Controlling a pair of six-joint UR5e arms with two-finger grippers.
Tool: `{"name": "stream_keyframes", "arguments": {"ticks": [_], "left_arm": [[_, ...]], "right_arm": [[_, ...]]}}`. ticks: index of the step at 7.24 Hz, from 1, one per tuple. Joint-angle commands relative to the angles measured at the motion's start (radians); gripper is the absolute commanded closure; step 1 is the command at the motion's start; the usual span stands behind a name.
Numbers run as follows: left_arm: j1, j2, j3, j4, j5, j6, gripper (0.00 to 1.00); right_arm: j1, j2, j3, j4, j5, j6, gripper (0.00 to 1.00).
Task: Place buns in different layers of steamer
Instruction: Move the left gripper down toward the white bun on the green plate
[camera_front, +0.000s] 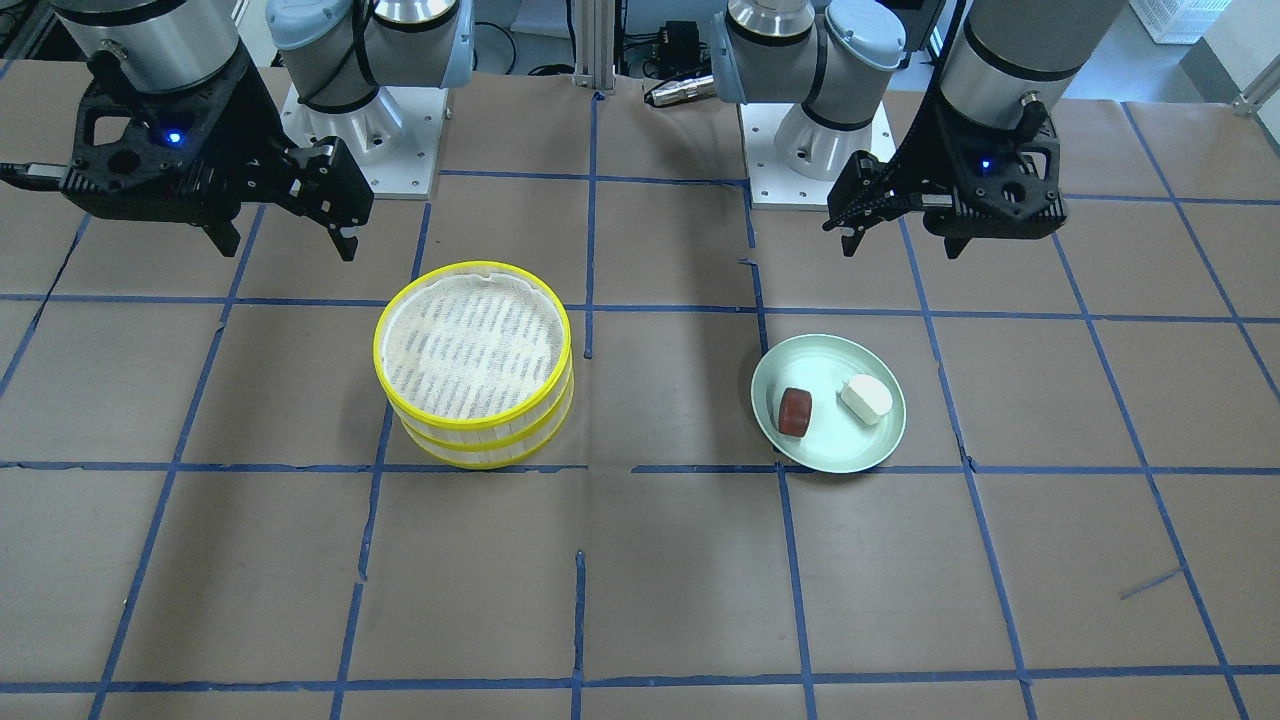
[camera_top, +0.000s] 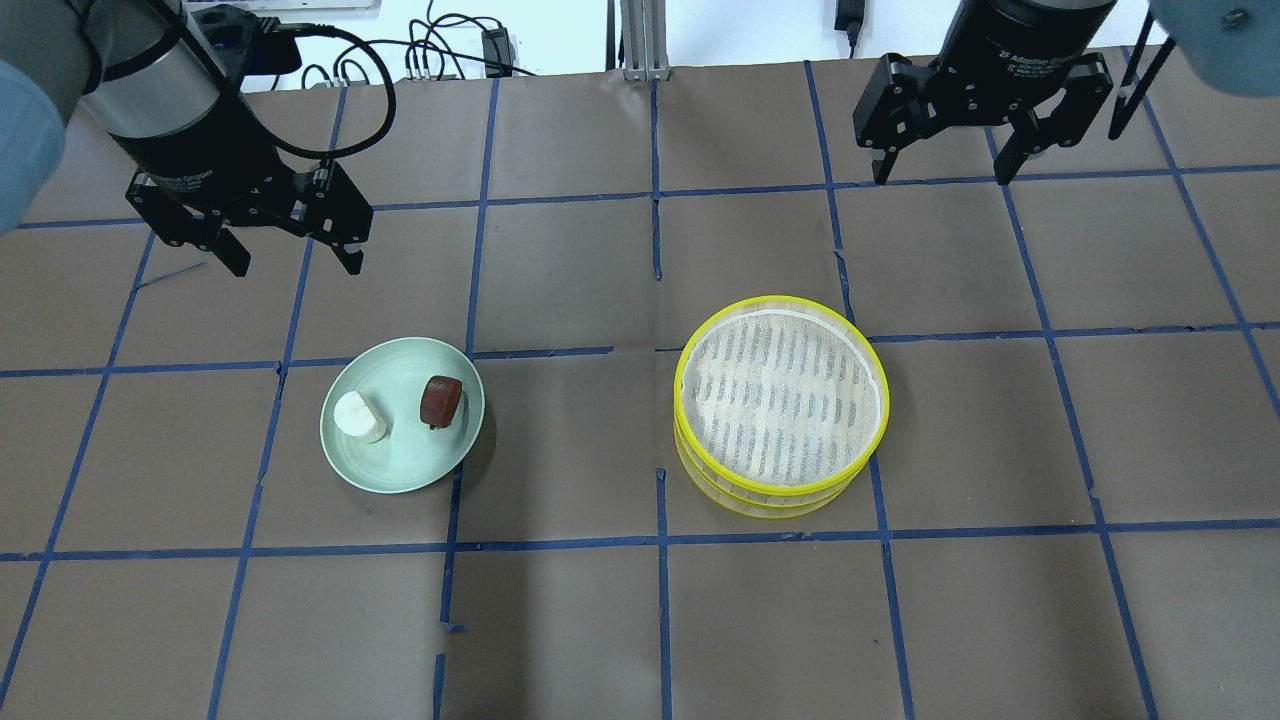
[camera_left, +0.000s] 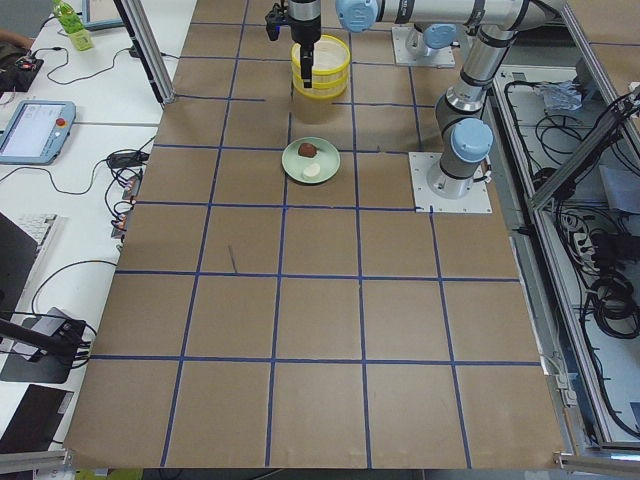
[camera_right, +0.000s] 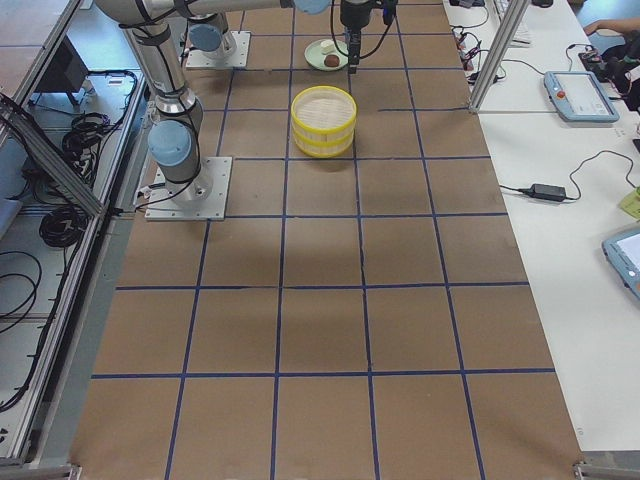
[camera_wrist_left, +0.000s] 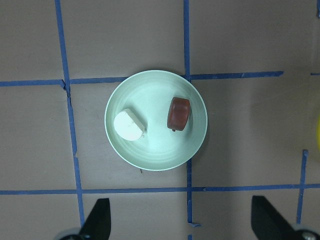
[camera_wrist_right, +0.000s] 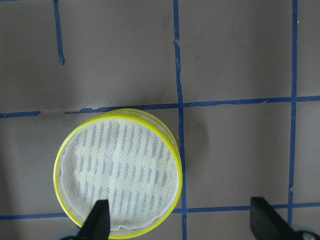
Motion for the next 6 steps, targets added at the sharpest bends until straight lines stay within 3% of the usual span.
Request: {"name": "stream_keyframes", "arguments": {"ticks": [1,6], "left_arm": [[0.0,0.002,0.0,-0.001,0.0,0.0,0.0],[0.011,-0.012,-0.001,0.033,0.003,0.023,0.0]], "right_arm": [[0.004,0.0,0.004,0.0,-0.007,-0.002,0.0],[0.004,0.0,0.012,0.0,-0.007,-0.006,0.0]]}}
